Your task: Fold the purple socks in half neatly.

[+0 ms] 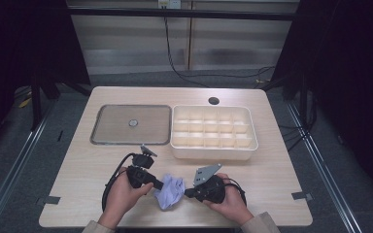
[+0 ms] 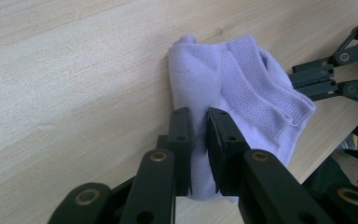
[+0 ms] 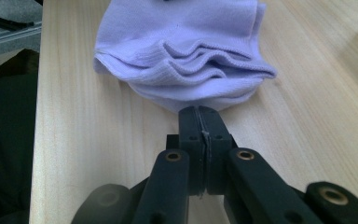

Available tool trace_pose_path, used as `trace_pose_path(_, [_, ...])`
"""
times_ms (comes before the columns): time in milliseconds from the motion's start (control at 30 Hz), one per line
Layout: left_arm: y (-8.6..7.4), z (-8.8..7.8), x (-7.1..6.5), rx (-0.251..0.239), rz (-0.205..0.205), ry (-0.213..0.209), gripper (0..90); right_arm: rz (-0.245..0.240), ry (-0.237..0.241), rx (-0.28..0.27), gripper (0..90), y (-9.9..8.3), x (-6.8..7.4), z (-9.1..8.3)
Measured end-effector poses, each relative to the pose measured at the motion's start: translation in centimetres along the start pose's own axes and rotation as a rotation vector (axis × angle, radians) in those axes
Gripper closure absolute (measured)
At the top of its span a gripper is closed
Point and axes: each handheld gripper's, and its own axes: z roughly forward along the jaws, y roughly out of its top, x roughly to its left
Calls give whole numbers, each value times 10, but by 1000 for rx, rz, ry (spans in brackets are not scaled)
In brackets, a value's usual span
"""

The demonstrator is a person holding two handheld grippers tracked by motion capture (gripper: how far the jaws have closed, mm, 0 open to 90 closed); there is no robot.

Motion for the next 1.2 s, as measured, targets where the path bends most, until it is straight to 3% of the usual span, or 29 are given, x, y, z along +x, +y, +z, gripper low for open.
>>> trace_pose_path(400, [3, -3, -8, 4, 13, -6, 856, -1, -2, 2, 889, 0, 1, 0])
trace_pose_path(633, [4, -5, -10, 4, 16, -27, 857, -3, -1, 2, 889, 1, 1, 0])
trace_pose_path(1200, [7, -8, -20, -5, 40, -33, 858, -2, 5, -1, 889, 1, 2, 1])
